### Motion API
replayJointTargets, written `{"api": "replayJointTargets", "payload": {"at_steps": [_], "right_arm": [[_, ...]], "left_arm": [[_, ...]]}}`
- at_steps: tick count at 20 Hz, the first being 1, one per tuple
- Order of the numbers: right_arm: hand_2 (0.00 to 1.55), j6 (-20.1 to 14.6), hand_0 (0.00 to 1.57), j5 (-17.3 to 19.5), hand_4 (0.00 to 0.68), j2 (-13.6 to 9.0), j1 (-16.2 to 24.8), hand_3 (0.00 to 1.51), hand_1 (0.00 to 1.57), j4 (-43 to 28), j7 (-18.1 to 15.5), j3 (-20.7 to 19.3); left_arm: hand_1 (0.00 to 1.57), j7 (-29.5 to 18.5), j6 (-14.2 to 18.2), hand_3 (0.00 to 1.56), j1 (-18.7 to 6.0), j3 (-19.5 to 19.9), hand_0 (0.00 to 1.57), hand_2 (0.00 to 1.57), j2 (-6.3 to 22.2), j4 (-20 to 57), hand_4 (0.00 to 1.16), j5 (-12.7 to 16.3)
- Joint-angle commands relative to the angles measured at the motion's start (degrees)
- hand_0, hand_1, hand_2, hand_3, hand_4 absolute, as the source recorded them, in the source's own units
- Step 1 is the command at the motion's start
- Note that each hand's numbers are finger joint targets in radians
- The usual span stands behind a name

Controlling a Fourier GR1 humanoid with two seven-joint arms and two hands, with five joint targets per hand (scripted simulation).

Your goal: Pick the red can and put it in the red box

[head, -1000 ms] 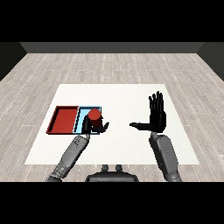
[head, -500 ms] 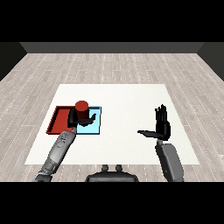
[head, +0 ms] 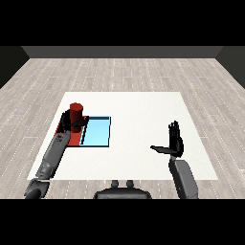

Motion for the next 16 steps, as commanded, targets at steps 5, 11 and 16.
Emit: {"api": "replayJointTargets", "payload": {"at_steps": [5,11,16], "right_arm": [[0.00,0.82,0.00,1.02,0.000,2.02,0.03,0.00,0.00,3.69,-5.00,-0.30],[0.00,0.99,0.00,2.86,0.000,-0.47,-1.40,0.00,0.00,0.94,-3.97,-0.26],[0.00,0.65,0.00,2.95,0.000,-0.27,-3.61,0.00,0.00,1.99,-4.40,-1.24]], "left_arm": [[1.57,-10.01,-0.57,1.49,-3.43,7.34,1.57,1.57,0.27,27.72,1.09,0.01],[1.41,-7.80,3.35,1.38,-9.02,8.37,1.41,1.41,1.72,44.04,1.00,-3.81],[0.64,-4.85,3.69,0.14,-12.44,7.80,0.64,0.67,1.21,53.10,0.68,-5.94]]}}
